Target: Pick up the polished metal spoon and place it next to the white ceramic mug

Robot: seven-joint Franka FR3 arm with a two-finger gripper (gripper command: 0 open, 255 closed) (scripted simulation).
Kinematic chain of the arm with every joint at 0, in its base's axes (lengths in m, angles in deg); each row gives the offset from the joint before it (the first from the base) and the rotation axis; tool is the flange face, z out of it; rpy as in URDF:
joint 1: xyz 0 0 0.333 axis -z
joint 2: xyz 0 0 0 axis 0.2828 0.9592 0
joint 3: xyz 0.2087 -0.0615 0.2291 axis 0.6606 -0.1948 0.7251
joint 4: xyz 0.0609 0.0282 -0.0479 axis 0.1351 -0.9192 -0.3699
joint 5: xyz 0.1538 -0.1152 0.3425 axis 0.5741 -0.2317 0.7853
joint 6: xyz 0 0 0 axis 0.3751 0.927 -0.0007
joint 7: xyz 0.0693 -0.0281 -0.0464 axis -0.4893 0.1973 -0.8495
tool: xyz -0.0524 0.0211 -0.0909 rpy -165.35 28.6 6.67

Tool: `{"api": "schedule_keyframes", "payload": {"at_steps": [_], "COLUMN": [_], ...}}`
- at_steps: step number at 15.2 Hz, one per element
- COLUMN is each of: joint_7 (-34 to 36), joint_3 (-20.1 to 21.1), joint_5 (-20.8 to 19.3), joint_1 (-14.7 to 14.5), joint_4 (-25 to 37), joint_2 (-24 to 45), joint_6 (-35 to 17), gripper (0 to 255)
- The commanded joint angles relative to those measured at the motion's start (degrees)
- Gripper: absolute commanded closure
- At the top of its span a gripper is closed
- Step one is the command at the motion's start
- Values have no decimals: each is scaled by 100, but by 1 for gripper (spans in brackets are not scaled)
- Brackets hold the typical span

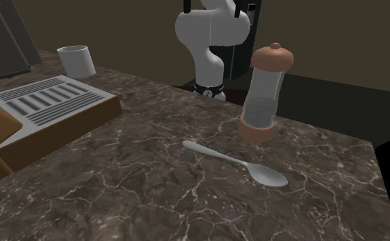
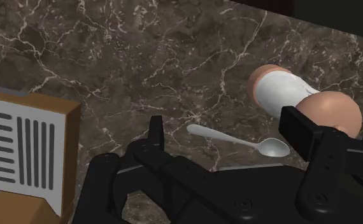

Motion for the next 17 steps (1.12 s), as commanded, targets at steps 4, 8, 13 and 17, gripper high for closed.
{"api": "schedule_keyframes", "payload": {"at_steps": [4,8,13,17], "joint_7": [-791,-1773,-2884,-3673], "joint_3": [-78,-129,-103,-16], "joint_5": [-269,-603,-1009,-1359], "joint_1": [-223,-497,-792,-992], "joint_4": [-44,-36,47,139], "joint_2": [565,1346,2324,3082], "joint_6": [-539,-1251,-2114,-2778], "gripper": [0,0,0,0]}}
